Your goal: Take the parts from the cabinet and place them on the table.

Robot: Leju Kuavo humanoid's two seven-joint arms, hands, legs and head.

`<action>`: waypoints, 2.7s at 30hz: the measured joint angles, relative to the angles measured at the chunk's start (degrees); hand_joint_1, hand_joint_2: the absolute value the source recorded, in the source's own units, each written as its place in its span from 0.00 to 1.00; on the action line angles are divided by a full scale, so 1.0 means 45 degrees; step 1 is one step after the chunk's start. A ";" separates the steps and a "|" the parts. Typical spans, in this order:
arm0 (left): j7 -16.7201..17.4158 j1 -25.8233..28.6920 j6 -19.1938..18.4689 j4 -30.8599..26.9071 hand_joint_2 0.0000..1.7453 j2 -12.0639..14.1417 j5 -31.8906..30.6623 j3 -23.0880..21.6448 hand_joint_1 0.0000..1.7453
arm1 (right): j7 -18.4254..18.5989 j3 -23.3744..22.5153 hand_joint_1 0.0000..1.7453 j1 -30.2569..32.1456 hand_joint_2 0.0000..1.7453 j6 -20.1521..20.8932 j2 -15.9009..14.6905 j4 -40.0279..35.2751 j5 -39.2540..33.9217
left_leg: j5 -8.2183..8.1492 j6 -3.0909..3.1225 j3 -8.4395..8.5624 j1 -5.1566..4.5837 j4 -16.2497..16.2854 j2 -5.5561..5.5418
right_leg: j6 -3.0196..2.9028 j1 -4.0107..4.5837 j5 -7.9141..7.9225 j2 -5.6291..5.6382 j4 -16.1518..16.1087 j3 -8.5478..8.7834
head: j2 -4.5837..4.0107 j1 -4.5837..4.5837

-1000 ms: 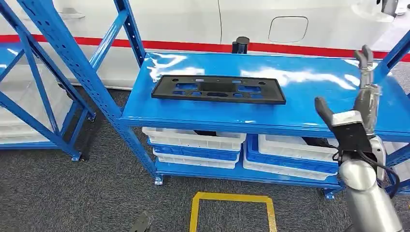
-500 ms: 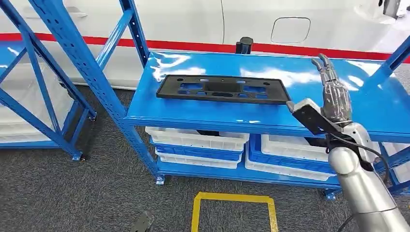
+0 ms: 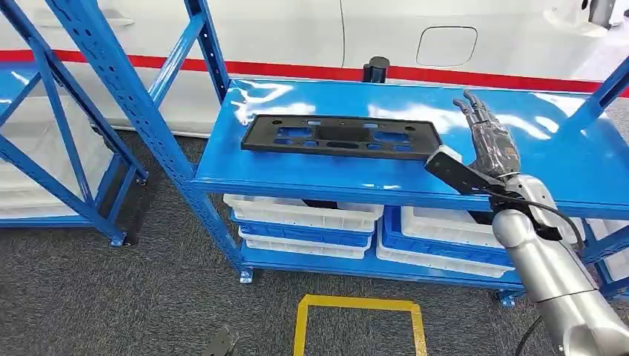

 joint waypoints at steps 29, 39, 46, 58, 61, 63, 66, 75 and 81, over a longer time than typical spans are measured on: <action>0.0369 -0.0113 -0.0049 0.0000 0.00 -0.0068 0.0243 -0.0321 0.00 | 0.0719 0.4420 0.00 -0.2871 1.00 0.2783 0.1720 0.4144 0.1550 | 0.0008 0.0002 0.0005 0.0001 -0.0001 0.0005 | 0.0000 0.0002 0.0001 0.0004 0.0001 0.0000 | 0.0000 0.0000; 0.0388 -0.0129 -0.0053 0.0000 0.00 -0.0063 0.0223 -0.0364 0.00 | 0.0802 0.4901 0.00 -0.3247 1.00 0.2481 0.2147 0.4824 0.1895 | 0.0007 0.0003 0.0007 0.0001 0.0000 0.0007 | 0.0000 0.0001 0.0001 0.0006 0.0000 0.0005 | 0.0000 0.0005; 0.0437 -0.0124 0.0078 0.0000 0.00 -0.0083 0.0068 -0.0588 0.00 | 0.0996 0.5309 0.00 -0.3250 1.00 0.0110 0.2254 0.5348 0.3566 | 0.0008 0.0004 0.0023 0.0000 -0.0001 0.0006 | 0.0000 0.0001 0.0002 0.0003 -0.0002 0.0021 | 0.0000 0.0000; 0.0408 -0.0125 0.0209 0.0000 0.00 -0.0151 -0.0010 -0.0937 0.00 | 0.1477 0.5401 0.00 -0.3265 1.00 -0.4498 0.2157 0.6757 0.6203 | 0.0005 0.0008 0.0018 0.0000 0.0001 0.0006 | 0.0002 0.0001 0.0002 0.0004 -0.0003 0.0021 | 0.0000 0.0005; 0.0393 -0.0124 0.0209 0.0000 0.00 -0.0150 0.0015 -0.0947 0.00 | 0.1530 0.5396 0.00 -0.3300 1.00 -0.4493 0.2215 0.7039 0.6397 | 0.0005 0.0009 0.0018 0.0000 0.0001 0.0007 | 0.0002 0.0001 0.0002 0.0005 -0.0004 0.0021 | 0.0000 0.0000; 0.0383 -0.0123 0.0209 0.0000 0.00 -0.0151 0.0015 -0.0972 0.00 | 0.1568 0.5391 0.00 -0.3319 1.00 -0.4493 0.2254 0.7179 0.6450 | 0.0005 0.0008 0.0018 0.0000 0.0001 0.0006 | 0.0002 0.0001 0.0002 0.0005 -0.0004 0.0021 | 0.0000 0.0000; 0.0374 -0.0122 0.0223 0.0000 0.00 -0.0151 0.0053 -0.0981 0.00 | 0.1671 0.5387 0.00 -0.3349 1.00 -0.4439 0.2327 0.7398 0.6664 | 0.0006 0.0008 0.0019 0.0000 0.0001 0.0006 | 0.0002 0.0001 0.0002 0.0005 -0.0004 0.0022 | 0.0000 0.0000; 0.0417 -0.0123 0.0272 0.0000 0.00 -0.0180 -0.0010 -0.0986 0.00 | 0.1725 0.5265 0.81 -0.3621 1.00 -0.3716 0.2705 0.8723 0.6912 | 0.0006 0.0008 0.0020 0.0000 0.0001 0.0007 | 0.0002 0.0001 0.0002 0.0005 -0.0004 0.0022 | 0.0000 0.0000; 0.0369 -0.0094 0.0471 0.0000 0.00 -0.0180 0.0015 -0.0981 0.00 | 0.1612 0.5207 0.85 -0.3717 1.00 -0.3521 0.2958 0.9287 0.6902 | 0.0006 0.0008 0.0024 0.0000 0.0001 0.0007 | 0.0002 0.0001 0.0002 0.0006 -0.0004 0.0023 | 0.0000 -0.0005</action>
